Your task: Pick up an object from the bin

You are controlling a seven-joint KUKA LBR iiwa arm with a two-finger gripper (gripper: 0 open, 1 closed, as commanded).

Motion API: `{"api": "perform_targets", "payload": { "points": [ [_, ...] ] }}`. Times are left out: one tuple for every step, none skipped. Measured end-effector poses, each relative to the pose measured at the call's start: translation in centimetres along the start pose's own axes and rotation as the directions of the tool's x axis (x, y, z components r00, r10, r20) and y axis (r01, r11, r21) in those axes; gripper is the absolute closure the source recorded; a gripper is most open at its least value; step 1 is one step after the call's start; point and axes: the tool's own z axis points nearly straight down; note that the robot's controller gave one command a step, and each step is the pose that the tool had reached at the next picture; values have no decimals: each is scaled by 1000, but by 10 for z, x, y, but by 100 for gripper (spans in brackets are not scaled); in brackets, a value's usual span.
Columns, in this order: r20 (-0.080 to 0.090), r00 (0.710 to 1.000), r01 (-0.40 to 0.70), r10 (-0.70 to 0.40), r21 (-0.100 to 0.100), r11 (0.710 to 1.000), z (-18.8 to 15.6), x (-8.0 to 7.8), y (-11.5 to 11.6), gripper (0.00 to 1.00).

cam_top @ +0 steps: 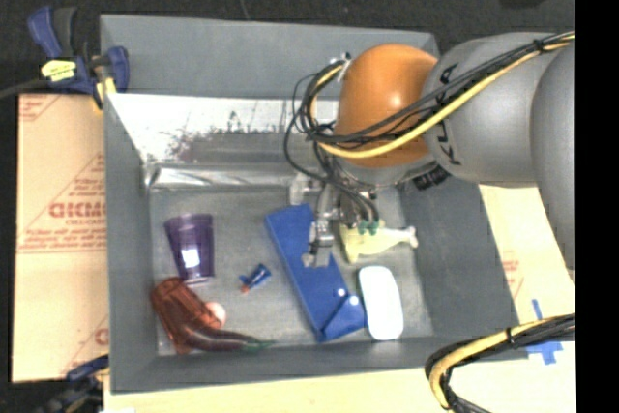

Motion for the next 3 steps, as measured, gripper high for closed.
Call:
{"api": "perform_targets", "payload": {
  "points": [
    [7, 1000, -2, 2, 0, 1000, -3, -2, 0, 0],
    [11, 980, -200, 200, -4, 980, 44, -29, -8, 0],
    [9, 983, -184, 184, -1, 983, 43, -23, 6, 0]
  ]
}}
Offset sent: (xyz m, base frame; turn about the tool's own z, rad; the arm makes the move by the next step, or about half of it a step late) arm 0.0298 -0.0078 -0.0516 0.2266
